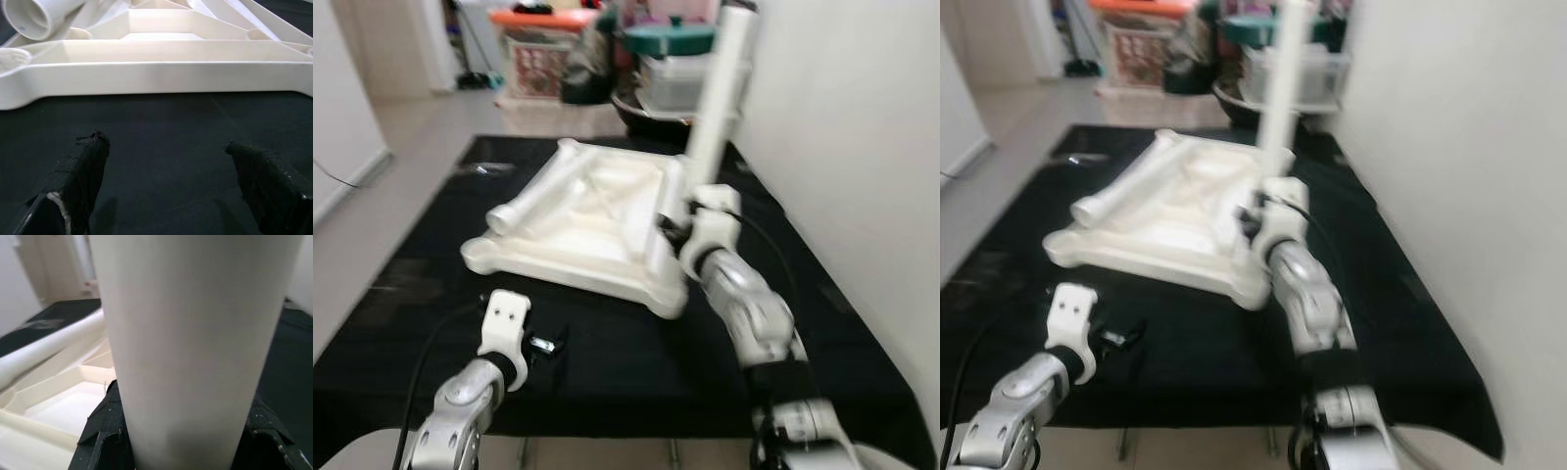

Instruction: Building children table

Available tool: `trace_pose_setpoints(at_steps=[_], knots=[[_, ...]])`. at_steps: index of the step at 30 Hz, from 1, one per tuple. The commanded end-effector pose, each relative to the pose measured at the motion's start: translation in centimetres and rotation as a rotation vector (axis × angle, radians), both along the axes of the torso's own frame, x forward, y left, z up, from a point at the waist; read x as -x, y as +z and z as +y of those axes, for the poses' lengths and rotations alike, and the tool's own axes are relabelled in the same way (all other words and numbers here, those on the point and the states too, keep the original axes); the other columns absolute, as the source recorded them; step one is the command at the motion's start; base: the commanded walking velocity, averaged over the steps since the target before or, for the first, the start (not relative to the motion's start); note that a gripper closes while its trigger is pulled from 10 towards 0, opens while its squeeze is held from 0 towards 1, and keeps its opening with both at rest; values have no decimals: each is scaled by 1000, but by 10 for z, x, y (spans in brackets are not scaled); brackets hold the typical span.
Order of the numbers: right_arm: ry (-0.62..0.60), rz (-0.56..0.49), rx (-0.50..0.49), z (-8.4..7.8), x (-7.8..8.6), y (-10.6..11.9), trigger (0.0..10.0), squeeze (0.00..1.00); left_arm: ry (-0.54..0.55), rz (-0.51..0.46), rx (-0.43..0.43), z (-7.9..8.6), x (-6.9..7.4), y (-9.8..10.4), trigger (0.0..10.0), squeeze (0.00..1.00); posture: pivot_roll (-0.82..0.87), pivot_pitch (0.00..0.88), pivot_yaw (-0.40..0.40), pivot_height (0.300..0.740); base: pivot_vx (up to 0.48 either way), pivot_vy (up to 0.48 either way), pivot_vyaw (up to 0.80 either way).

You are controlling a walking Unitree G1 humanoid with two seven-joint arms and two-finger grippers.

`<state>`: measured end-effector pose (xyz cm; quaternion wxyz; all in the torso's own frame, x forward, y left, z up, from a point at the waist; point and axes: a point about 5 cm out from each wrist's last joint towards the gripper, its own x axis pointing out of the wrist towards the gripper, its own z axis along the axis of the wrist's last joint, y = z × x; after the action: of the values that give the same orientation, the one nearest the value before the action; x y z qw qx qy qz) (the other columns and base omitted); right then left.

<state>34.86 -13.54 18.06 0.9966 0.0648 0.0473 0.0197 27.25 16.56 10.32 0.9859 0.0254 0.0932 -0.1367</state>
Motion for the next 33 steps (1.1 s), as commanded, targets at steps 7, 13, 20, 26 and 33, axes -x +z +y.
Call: trace_pose_setpoints(at_steps=[7, 13, 20, 26, 33], knots=[[67, -69, -24, 16, 25, 3, 10000, 1000, -25, 12, -13, -2, -3, -2, 10000, 0, 28, 0, -34, 740, 0, 0, 0], [321, -142, -47, 31, 20, 28, 10000, 0, -29, 2, -3, -2, -6, 1, 10000, 0, 30, 0, -34, 740, 0, 0, 0], [888, -205, 81, 32, 18, 43, 7843, 0, -18, -4, -10, 0, -7, 1, 10000, 0, 55, 0, -63, 740, 0, 0, 0], [830, -137, 63, 37, 8, 27, 0, 0, -12, -7, -7, -1, -5, 1, 10000, 0, 69, 0, -73, 740, 0, 0, 0], [-143, 84, 23, -25, -14, -8, 0, 0, -11, 6, -10, -1, 1, -2, 10000, 0, 62, 0, -60, 740, 0, 0, 0]])
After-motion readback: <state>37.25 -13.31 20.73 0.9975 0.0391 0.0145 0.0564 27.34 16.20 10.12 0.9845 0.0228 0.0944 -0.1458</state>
